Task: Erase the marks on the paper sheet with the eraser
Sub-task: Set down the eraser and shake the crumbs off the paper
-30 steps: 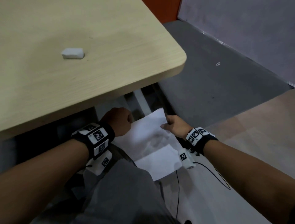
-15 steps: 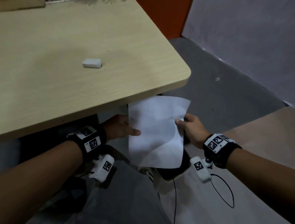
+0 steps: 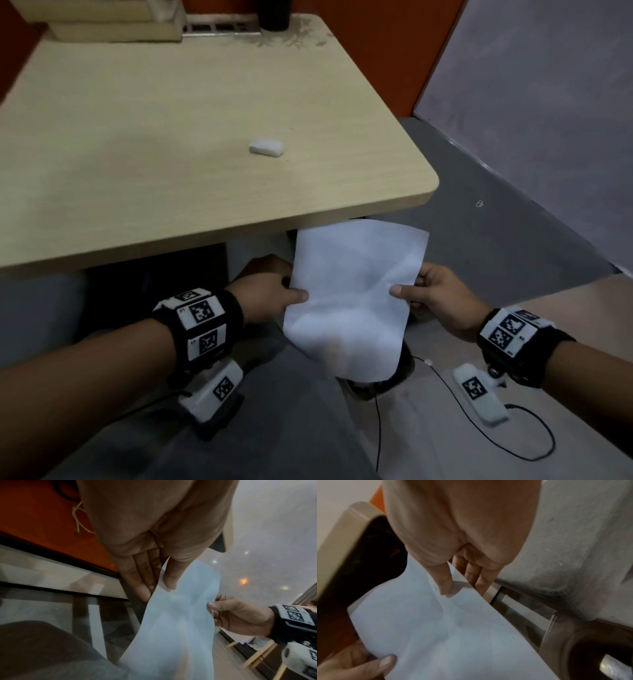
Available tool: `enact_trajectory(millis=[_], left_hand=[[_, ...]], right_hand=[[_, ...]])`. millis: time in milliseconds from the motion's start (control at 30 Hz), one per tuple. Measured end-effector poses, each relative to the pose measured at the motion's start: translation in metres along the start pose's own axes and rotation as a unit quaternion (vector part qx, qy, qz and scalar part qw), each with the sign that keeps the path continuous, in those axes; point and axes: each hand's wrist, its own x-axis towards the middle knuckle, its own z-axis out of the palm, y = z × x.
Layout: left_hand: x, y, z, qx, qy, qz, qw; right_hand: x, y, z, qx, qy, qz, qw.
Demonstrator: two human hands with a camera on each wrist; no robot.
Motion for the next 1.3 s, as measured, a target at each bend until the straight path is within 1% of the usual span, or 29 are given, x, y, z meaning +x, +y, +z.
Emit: enact_trajectory(millis=[167,233,300,433,533,600,700,833,933,1000,1067,1200,1300], left_hand=[[-0.04,0.013,-0.018,0.04,0.049,0.044,0.997],[-0.059,0.017,-0.027,0.071,0.068,0.064,0.993],[-0.082,0.017,-0.038,0.091,0.078,0.077,0.99],[-0.127,0.013,-0.061,0.053,0.055,0.086,0.993],[-0.155,0.013,-0.08,-0.01,0.052,0.106,0.993],[-0.172,0.015,-0.097,-0.04,0.066,0.114,0.99],[-0.189,0.017,-0.127,-0.079,0.119,0.108,0.984],[-0.196,0.018,-0.164,-0.13,0.192,0.072,0.97],[-0.193,0.017,-0.187,-0.21,0.216,0.04,0.953],[-0.191,0.014,-0.202,-0.209,0.243,0.032,0.947],[-0.186,0.008,-0.218,-0.203,0.275,0.022,0.939],[-0.169,-0.003,-0.245,-0.191,0.339,-0.011,0.921],[-0.154,-0.007,-0.26,-0.141,0.381,-0.032,0.913]], right_hand=[[-0.025,-0.032,0.011,-0.053,-0.035,-0.03,0.998],[-0.037,-0.046,0.016,-0.079,-0.063,-0.05,0.994],[-0.05,-0.061,0.022,-0.118,-0.105,-0.059,0.986],[-0.077,-0.095,0.042,-0.151,-0.148,-0.058,0.976],[-0.09,-0.116,0.064,-0.152,-0.153,-0.092,0.972],[-0.094,-0.132,0.08,-0.141,-0.152,-0.117,0.971],[-0.094,-0.159,0.104,-0.122,-0.136,-0.154,0.971],[-0.073,-0.189,0.136,-0.085,-0.091,-0.204,0.971],[-0.05,-0.206,0.155,-0.107,-0.053,-0.215,0.969],[-0.035,-0.217,0.165,-0.174,-0.015,-0.216,0.961],[-0.023,-0.227,0.175,-0.237,0.015,-0.223,0.945],[-0.007,-0.253,0.198,-0.263,0.054,-0.251,0.93],[0.01,-0.272,0.212,-0.287,0.086,-0.263,0.917]])
